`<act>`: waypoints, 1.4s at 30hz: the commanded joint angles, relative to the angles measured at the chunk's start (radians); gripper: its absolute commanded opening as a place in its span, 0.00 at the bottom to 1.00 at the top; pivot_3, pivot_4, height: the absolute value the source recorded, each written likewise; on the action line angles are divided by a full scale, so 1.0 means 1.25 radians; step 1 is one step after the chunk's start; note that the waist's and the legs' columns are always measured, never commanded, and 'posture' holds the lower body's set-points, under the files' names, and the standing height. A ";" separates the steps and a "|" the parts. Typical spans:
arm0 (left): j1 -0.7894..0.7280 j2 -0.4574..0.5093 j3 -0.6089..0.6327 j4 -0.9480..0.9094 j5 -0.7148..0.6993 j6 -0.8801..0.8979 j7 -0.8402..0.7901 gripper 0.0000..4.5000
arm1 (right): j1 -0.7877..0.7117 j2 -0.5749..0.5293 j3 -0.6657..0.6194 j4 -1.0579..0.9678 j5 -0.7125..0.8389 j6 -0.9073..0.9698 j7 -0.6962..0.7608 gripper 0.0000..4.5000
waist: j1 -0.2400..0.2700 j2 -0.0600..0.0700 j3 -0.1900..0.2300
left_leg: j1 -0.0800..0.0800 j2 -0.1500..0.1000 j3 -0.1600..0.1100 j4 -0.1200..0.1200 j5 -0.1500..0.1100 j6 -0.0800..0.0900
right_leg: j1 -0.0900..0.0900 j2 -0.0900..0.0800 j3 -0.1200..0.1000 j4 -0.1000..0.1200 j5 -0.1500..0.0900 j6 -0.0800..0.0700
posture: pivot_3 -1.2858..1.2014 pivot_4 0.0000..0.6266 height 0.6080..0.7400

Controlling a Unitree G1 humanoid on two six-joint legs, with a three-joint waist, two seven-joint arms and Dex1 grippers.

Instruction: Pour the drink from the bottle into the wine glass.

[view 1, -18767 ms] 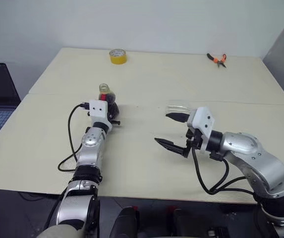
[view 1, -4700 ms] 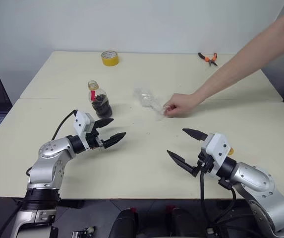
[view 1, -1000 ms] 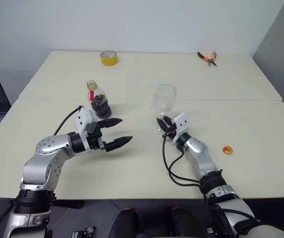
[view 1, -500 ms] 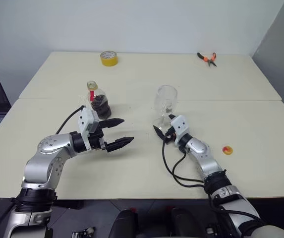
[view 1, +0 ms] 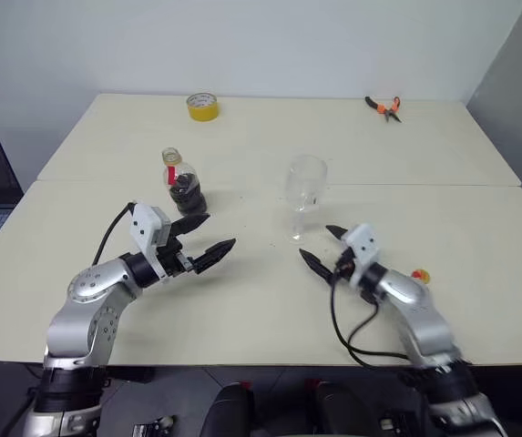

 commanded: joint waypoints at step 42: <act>-0.347 -0.113 0.015 0.480 0.262 -0.169 0.368 1.00 | 0.049 -0.241 -0.106 -0.586 0.403 0.378 -0.026 0.99 | 0.002 -0.003 0.000 | 0.002 -0.001 -0.001 0.000 0.000 0.000 | 0.003 0.001 -0.002 -0.001 0.000 0.000 | 0.52 0.24 1.00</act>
